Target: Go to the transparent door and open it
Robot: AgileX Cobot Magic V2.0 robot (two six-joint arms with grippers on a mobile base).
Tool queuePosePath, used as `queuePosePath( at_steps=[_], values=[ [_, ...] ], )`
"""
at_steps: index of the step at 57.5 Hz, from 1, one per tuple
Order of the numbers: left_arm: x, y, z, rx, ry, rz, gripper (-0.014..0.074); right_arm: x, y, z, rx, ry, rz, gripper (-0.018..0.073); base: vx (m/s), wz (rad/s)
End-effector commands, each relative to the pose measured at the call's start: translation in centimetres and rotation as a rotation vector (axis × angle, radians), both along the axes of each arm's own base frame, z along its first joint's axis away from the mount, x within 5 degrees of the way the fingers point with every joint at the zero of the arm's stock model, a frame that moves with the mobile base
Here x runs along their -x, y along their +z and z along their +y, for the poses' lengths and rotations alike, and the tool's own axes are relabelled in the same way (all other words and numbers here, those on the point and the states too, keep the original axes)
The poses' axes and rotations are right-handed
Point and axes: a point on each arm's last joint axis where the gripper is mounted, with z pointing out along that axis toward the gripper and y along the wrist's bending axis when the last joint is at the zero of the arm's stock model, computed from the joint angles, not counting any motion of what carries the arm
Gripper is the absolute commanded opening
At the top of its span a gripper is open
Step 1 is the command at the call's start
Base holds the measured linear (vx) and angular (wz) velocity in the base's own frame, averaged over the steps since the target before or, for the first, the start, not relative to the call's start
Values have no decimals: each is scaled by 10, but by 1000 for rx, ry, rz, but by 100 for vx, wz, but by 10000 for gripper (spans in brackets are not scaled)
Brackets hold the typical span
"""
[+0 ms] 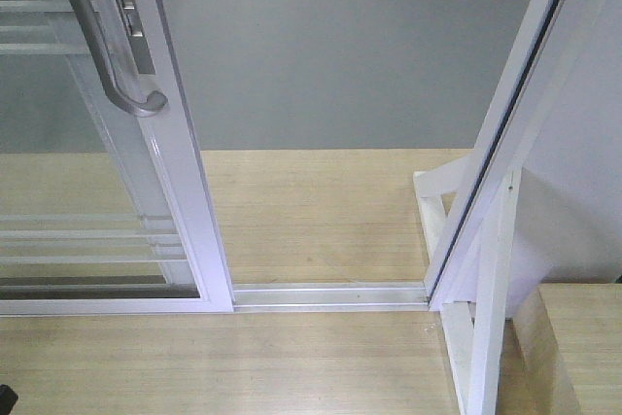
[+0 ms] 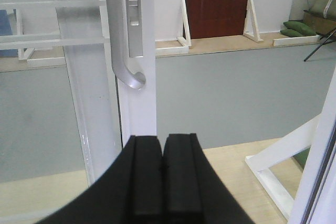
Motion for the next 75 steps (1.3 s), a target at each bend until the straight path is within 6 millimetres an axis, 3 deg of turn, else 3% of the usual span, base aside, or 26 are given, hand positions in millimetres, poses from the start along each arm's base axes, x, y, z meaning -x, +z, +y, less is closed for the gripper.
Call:
queuePosePath(
  at_steps=[1, 7, 21, 26, 36, 75],
  values=[
    [0, -1, -1, 28, -12, -56, -2, -1, 14, 5, -31, 52, -88, -4, 0, 0],
    [0, -1, -1, 28, -12, -56, -2, -6, 0, 8, -27, 71, -105, -4, 0, 0],
    [0, -1, -1, 28, -12, -56, -2, -15, -83, 6, -183, 15, -195, -4, 0, 0],
    [0, -1, -1, 28, -12, -56, -2, -11, -99, 4, -212, -8, -185, -4, 0, 0],
    [0, -1, -1, 28, -12, -56, -2, -9, -104, -1, -180, -98, -159, -4, 0, 0],
    [0, -1, -1, 28, -12, -56, -2, -9, -105, -1, -176, -99, -151, -4, 0, 0]
  ],
)
